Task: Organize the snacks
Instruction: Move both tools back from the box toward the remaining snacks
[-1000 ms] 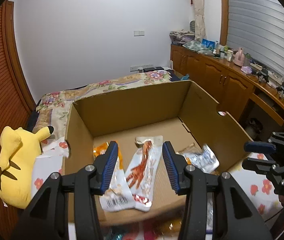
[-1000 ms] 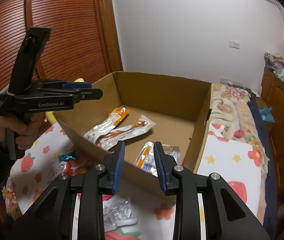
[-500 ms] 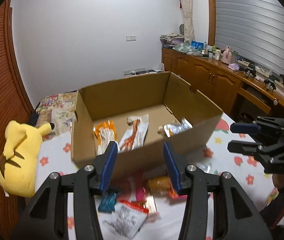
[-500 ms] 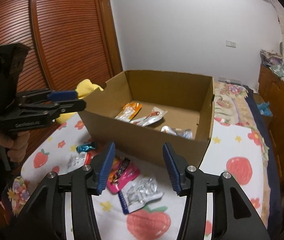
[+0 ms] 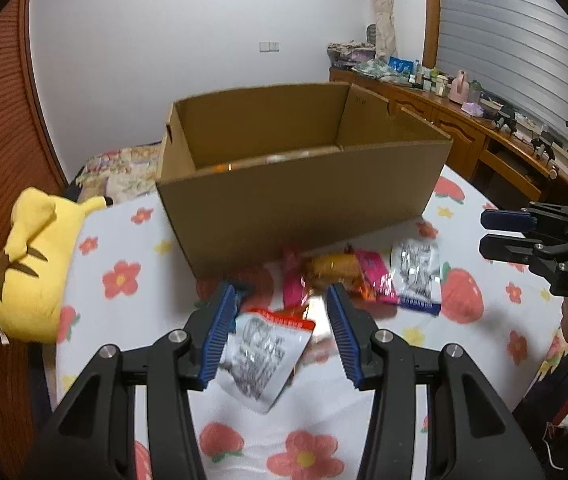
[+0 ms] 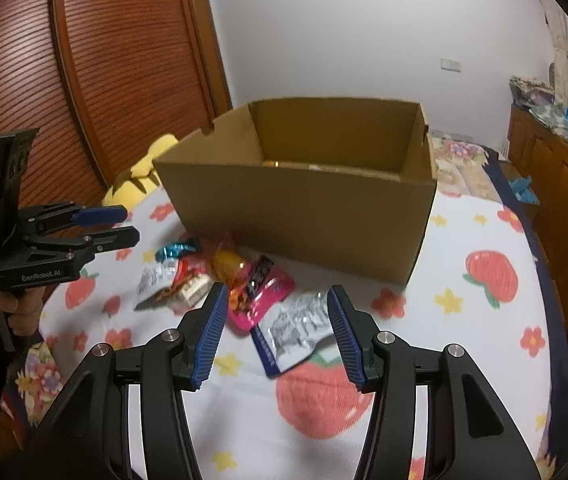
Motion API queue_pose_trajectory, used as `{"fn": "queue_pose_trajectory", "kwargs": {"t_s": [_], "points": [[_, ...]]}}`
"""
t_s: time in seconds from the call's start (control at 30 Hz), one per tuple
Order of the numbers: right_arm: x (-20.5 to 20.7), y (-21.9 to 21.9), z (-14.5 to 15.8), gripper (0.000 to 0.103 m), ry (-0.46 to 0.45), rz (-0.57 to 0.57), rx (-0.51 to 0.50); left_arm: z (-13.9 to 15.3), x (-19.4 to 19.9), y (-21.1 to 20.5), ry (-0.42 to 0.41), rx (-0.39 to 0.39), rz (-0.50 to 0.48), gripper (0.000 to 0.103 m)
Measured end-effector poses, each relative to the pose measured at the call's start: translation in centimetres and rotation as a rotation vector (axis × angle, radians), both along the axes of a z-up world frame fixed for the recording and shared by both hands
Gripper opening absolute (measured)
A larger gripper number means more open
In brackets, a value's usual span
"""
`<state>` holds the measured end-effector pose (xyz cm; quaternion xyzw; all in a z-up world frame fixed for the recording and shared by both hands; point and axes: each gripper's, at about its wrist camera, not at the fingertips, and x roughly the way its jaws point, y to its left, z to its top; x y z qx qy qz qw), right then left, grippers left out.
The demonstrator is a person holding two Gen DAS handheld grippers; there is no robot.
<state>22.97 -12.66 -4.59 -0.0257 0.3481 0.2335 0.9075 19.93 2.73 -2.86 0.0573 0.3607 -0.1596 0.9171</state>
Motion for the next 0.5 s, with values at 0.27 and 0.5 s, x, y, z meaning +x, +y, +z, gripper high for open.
{"fn": "queue_pose_trajectory", "kwargs": {"t_s": [0.27,0.5], "points": [[-0.4,0.6,-2.3,0.054,0.041,-0.006,-0.022,-2.8,-0.9,1.2,0.042,-0.004,0.021,0.048],[0.6,0.7,-4.6,0.057,0.103,-0.017,-0.019,-4.6,-1.3,1.8,0.069,0.004,0.024,0.048]]}}
